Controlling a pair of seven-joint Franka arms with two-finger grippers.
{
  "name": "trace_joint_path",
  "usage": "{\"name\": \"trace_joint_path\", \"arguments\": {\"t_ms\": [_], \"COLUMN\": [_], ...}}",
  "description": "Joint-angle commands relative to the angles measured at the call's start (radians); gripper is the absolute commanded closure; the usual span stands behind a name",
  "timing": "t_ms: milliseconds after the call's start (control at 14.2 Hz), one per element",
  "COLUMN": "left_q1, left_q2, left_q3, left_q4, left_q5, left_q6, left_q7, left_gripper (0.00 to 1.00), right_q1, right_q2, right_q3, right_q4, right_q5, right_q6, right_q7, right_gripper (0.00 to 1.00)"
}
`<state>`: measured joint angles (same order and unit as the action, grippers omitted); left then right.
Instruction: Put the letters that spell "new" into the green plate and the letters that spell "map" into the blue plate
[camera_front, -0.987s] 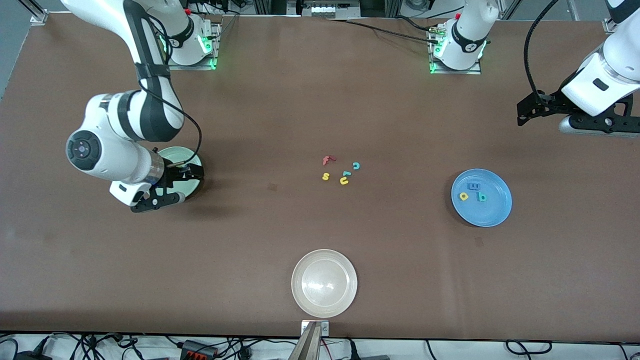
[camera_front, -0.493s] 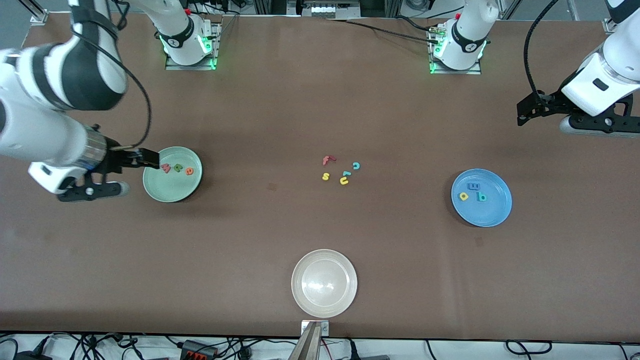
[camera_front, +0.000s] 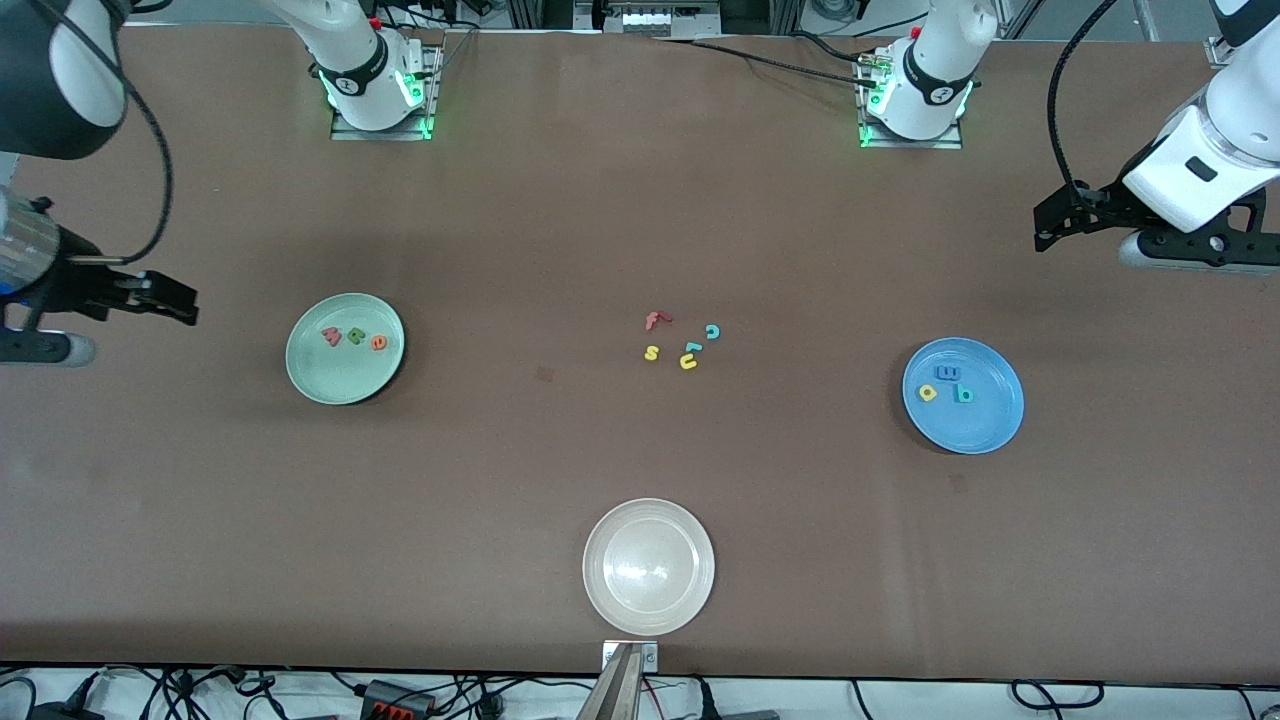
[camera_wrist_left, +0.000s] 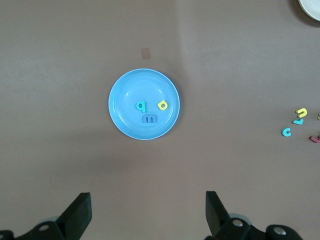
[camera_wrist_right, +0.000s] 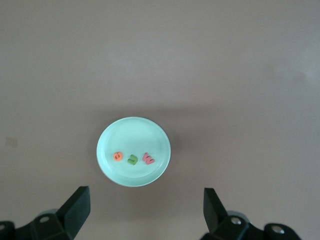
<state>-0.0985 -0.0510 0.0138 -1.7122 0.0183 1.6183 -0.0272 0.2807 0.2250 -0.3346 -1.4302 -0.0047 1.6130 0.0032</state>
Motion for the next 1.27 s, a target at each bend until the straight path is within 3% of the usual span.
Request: {"name": "trace_joint_path", "arguments": {"t_ms": [0, 211, 352, 564, 1198], "left_q1": [-0.001, -0.001, 0.0, 0.003, 0.008], "left_q2": [-0.013, -0.013, -0.013, -0.013, -0.013], "left_q3": [0.003, 0.003, 0.003, 0.003, 0.003], "left_q4": [-0.007, -0.007, -0.007, -0.007, -0.009], "left_q5": [-0.015, -0.015, -0.015, -0.015, -0.017], "left_q6": [0.008, 0.006, 0.006, 0.005, 0.006], "left_q7": [-0.003, -0.005, -0.003, -0.003, -0.003], "left_gripper": [0.0, 0.0, 0.0, 0.0, 0.0], "right_q1": [-0.176, -0.285, -0.31, -0.298, -0.298], "right_q2": [-0.039, -0.068, -0.07, -0.078, -0.225], "right_q3": [0.118, 0.216, 0.236, 0.238, 0.239], "right_q4": [-0.002, -0.002, -0.002, -0.007, -0.219], "right_q5": [0.006, 0.002, 0.002, -0.009, -0.014], "right_q6": [0.011, 0.011, 0.013, 0.005, 0.07], "right_q7": [-0.018, -0.022, -0.022, -0.022, -0.022], "right_gripper": [0.0, 0.0, 0.0, 0.0, 0.0]}}
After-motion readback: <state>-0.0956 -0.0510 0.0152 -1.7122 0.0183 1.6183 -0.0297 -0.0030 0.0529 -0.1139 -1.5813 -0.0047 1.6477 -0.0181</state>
